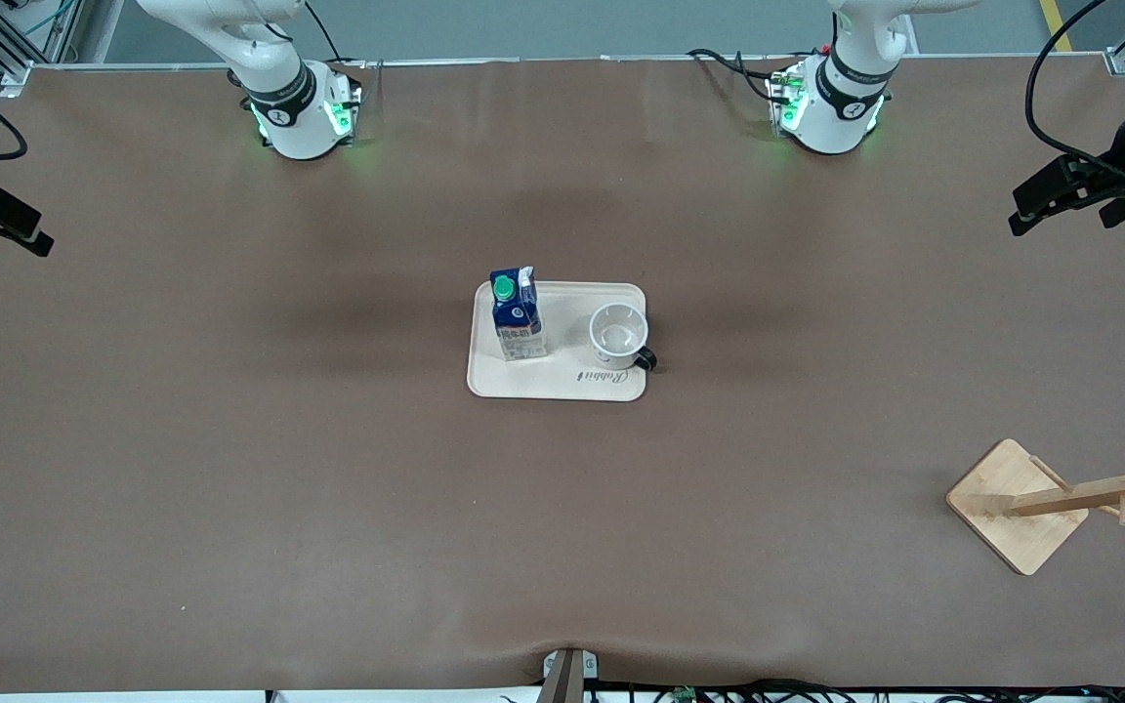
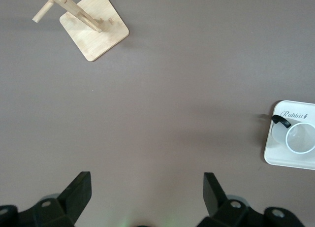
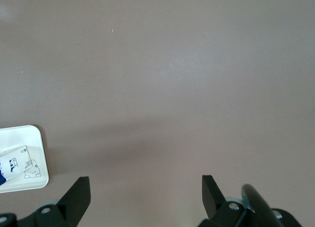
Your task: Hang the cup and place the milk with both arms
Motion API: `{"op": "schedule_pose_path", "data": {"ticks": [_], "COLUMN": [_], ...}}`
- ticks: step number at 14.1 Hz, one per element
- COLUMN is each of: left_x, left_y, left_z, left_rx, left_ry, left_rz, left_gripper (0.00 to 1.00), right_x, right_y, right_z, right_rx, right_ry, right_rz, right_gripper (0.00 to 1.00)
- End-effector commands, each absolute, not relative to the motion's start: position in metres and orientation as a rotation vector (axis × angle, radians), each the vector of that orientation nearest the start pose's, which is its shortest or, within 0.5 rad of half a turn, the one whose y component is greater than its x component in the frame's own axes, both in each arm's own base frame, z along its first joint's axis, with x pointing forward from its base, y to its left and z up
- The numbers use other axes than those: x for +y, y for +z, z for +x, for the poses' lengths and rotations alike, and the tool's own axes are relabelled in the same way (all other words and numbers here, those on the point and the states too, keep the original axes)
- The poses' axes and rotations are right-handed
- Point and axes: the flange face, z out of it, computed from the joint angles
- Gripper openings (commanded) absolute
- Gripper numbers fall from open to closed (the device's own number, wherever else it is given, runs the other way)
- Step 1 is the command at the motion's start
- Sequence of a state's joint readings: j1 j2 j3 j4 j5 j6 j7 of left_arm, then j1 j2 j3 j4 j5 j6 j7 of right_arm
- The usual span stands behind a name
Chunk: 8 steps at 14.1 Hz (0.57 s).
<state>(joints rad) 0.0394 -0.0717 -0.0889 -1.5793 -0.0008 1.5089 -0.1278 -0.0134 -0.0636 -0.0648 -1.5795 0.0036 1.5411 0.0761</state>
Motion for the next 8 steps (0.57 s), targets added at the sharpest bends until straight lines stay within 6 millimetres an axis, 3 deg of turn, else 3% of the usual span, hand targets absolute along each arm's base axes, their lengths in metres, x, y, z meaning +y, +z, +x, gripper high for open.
{"op": "schedule_pose_path", "data": {"ticks": [1,5,8], "left_x": [-0.029,-0.031,-0.042], "left_y": [0.657,0.668,0.661], "left_z": [0.53,0.53,0.533], "left_rx": [-0.094,-0.094,-0.063], "left_ry": [0.009,-0.027,-0.008], "left_rz": [-3.134,-3.136,-3.137], "left_gripper": [1.0,1.0,1.0], "right_x": [-0.045,-0.045,-0.045], "right_y": [0.657,0.657,0.657], "right_z": [0.533,0.533,0.533], "right_rx": [0.255,0.255,0.255], "right_ry": [-0.048,-0.051,-0.051], "right_rz": [-3.132,-3.131,-3.131], "right_gripper": [1.0,1.0,1.0]}}
